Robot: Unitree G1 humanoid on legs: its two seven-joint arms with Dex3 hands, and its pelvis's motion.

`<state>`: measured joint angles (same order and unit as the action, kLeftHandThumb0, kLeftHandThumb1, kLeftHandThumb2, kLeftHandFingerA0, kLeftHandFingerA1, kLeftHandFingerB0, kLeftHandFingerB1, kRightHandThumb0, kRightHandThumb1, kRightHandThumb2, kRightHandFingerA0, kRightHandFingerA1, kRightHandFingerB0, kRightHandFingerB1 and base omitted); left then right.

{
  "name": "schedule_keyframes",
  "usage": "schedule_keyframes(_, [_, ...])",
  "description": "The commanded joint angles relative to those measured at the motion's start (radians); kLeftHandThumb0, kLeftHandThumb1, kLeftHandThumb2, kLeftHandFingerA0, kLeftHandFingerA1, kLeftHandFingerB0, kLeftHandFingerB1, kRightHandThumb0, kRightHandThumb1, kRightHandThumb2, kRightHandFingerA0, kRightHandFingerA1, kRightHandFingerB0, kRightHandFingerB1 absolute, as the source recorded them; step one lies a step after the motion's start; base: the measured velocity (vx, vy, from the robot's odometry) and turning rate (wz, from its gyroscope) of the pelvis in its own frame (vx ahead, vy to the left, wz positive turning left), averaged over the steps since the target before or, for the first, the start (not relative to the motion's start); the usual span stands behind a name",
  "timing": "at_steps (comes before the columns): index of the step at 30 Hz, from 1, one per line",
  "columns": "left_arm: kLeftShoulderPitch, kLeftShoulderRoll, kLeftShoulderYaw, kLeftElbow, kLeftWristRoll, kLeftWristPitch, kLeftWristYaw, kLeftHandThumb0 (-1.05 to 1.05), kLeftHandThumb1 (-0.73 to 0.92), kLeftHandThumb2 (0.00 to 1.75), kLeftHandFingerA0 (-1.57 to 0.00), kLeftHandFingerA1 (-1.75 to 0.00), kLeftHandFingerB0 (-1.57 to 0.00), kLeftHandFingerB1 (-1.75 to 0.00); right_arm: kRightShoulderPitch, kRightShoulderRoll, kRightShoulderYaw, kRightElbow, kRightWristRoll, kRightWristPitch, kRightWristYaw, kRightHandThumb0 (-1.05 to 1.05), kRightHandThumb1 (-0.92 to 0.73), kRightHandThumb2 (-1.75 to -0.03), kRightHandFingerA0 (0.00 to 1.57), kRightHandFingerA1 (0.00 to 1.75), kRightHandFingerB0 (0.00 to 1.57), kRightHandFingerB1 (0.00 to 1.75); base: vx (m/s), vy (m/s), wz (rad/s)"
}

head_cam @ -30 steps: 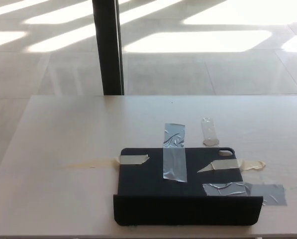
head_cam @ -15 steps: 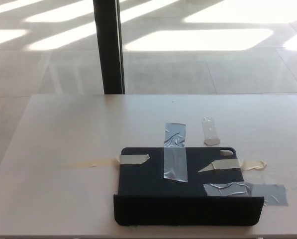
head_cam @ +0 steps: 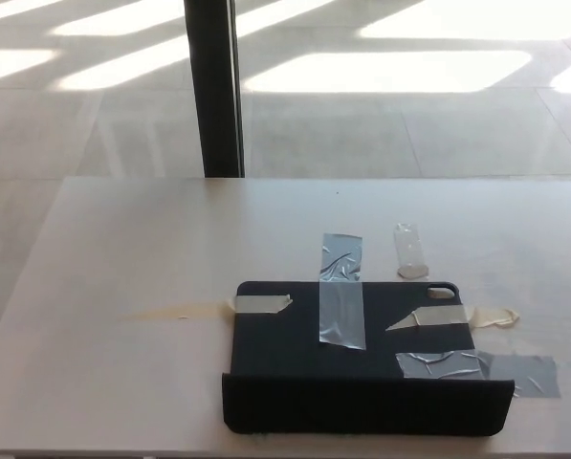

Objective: The robot uses its right hand to open a folded tablet cover kept in the middle of the desk

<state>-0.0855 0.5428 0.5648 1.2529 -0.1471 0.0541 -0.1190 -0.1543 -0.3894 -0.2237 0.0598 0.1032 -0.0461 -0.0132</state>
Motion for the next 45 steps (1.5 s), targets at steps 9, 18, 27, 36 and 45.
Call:
schedule_keyframes(9, [-0.002, 0.037, 0.024, 0.017, -0.052, 0.018, -0.015, -0.89, 0.92, 0.74, -0.78, -0.81, -0.47, -0.66, -0.068, -0.146, 0.576, -0.054, -0.490, -0.005, 0.249, -0.85, -0.90, -0.69, 0.48, 0.45, 0.32, 0.30, 0.00, 0.000, 0.00])
schedule_keyframes(18, [0.004, 0.036, 0.021, 0.020, -0.049, 0.013, -0.023, -0.89, 0.92, 0.75, -0.75, -0.79, -0.47, -0.64, -0.174, -0.188, 0.754, -0.014, -0.602, -0.006, 0.348, -0.82, -0.92, -0.69, 0.47, 0.49, 0.30, 0.31, 0.00, 0.000, 0.00])
schedule_keyframes(27, [-0.004, 0.041, 0.019, 0.018, -0.045, 0.009, -0.018, -0.90, 0.92, 0.71, -0.79, -0.79, -0.47, -0.64, -0.312, -0.171, 0.960, 0.105, -0.820, -0.076, 0.312, -0.87, -0.92, -0.72, 0.53, 0.91, 0.27, 0.38, 0.00, 0.000, 0.00])
schedule_keyframes(36, [-0.012, 0.045, 0.012, 0.013, -0.039, 0.004, -0.021, -0.88, 0.92, 0.75, -0.77, -0.78, -0.47, -0.63, -0.361, -0.154, 1.169, 0.208, -1.104, -0.023, 0.174, -0.96, -0.79, -1.26, 0.65, 1.09, 0.25, 0.53, 0.00, 0.000, 0.00])
schedule_keyframes(45, [-0.029, 0.041, 0.005, 0.016, -0.032, 0.008, -0.019, -0.90, 0.92, 0.74, -0.75, -0.77, -0.47, -0.63, -0.290, -0.133, 1.176, 0.259, -1.105, 0.100, -0.007, -0.96, -0.83, -1.29, 0.65, 1.22, 0.22, 0.51, 0.00, 0.000, 0.00])
